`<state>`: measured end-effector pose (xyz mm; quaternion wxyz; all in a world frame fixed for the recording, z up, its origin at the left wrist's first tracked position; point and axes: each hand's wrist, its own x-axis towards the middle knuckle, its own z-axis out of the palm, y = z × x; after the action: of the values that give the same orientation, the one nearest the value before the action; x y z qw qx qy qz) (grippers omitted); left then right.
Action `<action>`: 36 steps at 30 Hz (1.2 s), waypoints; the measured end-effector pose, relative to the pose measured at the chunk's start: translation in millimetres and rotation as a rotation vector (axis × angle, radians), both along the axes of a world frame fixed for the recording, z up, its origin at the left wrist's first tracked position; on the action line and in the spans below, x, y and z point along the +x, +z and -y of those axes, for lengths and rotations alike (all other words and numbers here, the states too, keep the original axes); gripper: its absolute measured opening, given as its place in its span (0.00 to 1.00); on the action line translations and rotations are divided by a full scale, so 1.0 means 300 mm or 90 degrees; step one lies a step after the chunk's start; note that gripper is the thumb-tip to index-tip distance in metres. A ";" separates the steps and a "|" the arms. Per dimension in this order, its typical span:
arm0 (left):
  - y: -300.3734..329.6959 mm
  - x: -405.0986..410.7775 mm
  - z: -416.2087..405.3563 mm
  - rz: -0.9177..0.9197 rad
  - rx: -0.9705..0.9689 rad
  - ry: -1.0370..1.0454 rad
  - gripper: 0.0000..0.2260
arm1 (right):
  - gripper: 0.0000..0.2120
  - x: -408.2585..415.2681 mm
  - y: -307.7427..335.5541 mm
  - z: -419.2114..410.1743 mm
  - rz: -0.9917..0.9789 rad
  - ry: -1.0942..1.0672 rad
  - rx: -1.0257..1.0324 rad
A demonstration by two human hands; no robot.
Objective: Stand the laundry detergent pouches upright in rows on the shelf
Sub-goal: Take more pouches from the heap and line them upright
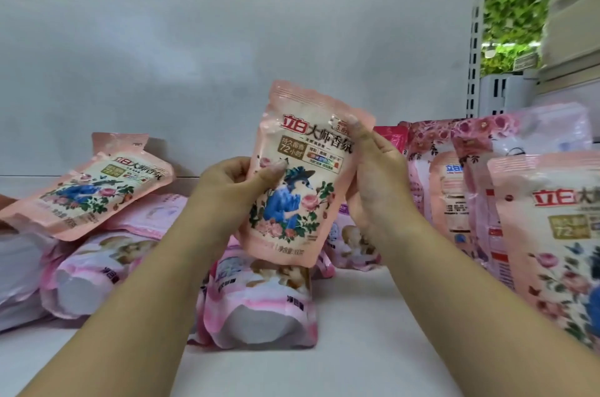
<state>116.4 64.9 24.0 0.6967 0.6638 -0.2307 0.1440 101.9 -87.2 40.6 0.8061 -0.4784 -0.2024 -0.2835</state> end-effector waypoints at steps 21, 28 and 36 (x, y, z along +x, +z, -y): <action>-0.053 0.050 0.057 0.117 0.430 0.078 0.09 | 0.11 0.023 -0.016 0.118 -0.223 -0.154 -0.117; -0.054 0.053 0.027 0.094 0.593 0.128 0.20 | 0.25 0.066 -0.098 0.137 -0.283 -0.343 -0.165; -0.066 0.077 0.009 -0.021 0.760 0.208 0.41 | 0.25 0.058 -0.104 0.134 -0.297 -0.446 -0.144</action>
<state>139.5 62.3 4.2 0.1778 0.9680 -0.1558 0.0846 119.2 -127.4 9.3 0.6279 -0.6550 0.1298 -0.3998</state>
